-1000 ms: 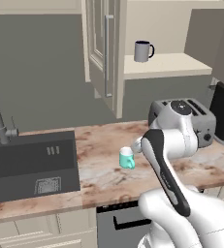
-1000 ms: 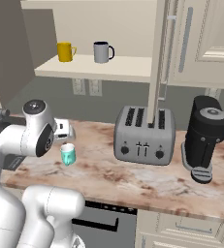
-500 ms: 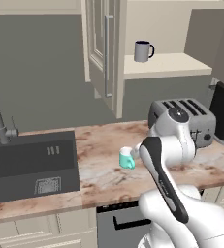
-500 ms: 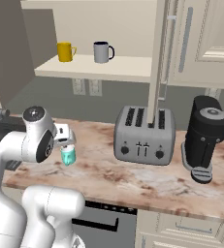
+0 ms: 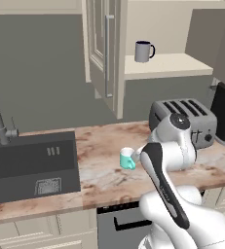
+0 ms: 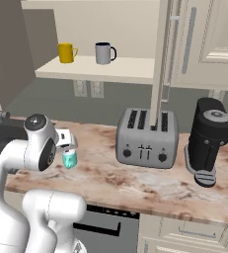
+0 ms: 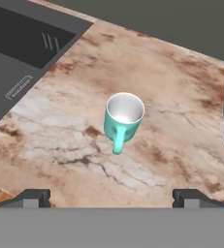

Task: Pick the mug on the counter and place it in the cabinet with the handle facing the right, like the mugs already inside.

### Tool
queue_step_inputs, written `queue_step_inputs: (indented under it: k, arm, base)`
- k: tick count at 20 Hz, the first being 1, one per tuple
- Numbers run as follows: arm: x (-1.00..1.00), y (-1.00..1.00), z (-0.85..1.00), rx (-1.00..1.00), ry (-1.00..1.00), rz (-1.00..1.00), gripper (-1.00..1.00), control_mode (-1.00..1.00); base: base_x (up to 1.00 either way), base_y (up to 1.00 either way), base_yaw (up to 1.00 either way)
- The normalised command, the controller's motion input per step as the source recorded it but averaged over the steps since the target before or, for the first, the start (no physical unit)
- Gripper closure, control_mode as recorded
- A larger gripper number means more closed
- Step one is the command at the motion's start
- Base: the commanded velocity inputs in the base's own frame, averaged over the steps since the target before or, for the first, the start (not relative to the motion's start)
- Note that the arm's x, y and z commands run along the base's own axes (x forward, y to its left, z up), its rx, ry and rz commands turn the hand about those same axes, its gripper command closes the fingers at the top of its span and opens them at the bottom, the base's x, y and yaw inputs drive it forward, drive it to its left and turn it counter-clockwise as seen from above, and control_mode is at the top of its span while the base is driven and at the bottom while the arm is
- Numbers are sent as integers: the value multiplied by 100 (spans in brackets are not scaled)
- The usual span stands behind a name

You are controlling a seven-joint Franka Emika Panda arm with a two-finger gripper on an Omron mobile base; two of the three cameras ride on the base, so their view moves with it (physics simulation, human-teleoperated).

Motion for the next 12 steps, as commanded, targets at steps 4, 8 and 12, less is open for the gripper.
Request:
queue_step_inputs:
  k: [4, 8, 12]
  arm:
    - [1, 0, -7, 0, -2, 0, -100, -100]
    - [1, 0, -4, 0, 0, 0, -100, -100]
    - [1, 0, -18, 0, 0, 0, -100, -100]
  base:
    - [0, 0, 0]
    - [0, 0, 0]
    - [0, 0, 0]
